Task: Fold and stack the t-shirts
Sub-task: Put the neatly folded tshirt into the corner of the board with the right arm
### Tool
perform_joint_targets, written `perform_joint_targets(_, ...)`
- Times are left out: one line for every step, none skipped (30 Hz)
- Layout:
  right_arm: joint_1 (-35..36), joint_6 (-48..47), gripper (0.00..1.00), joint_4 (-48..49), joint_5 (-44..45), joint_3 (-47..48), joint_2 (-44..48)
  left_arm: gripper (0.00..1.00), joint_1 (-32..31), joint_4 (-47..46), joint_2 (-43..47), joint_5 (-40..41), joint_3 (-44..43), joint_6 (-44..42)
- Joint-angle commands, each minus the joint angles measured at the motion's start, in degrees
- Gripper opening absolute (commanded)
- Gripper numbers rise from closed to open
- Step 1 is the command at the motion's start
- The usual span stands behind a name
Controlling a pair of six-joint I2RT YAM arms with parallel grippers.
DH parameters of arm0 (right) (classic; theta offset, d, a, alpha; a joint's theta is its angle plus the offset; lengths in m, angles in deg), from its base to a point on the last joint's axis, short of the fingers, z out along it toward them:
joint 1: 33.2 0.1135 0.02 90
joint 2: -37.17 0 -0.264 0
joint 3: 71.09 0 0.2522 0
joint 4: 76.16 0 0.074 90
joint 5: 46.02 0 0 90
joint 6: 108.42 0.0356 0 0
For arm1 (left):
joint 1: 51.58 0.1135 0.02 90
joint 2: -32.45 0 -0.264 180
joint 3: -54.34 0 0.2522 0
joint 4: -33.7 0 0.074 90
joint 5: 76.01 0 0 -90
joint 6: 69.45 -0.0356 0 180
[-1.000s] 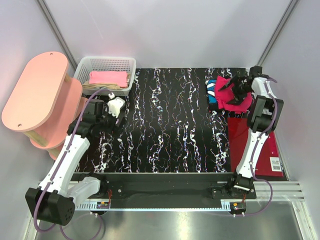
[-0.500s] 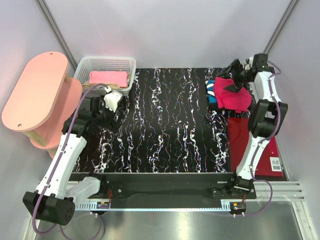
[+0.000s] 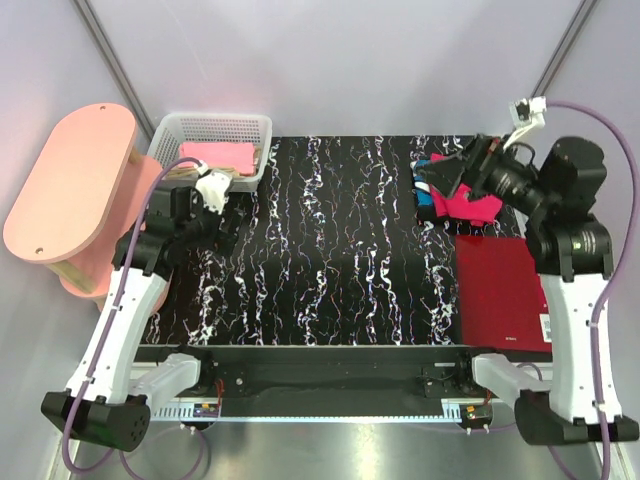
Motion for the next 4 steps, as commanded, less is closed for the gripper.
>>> perform_joint_targets(0.05, -2.36, 1.00, -0.51, 1.37, -9.92, 0.35, 0.99, 0.33, -1.83, 1.95, 2.55, 0.18, 2.33)
perform_joint_targets(0.05, -2.54, 1.00, -0.33, 1.89, -11.16, 1.23, 0.99, 0.33, -2.10, 2.30, 2.64, 0.62, 2.51)
perform_joint_targets(0.14, -2.80, 1.00, 0.19, 3.99, -12.31, 2.81, 0.99, 0.41, -2.45, 2.56, 2.73, 1.15, 2.42)
perform_joint_targets(0.05, -3.41, 1.00, 0.46, 5.31, -14.41, 3.52, 0.99, 0.41, -3.50, 3.17, 2.90, 1.67, 2.42)
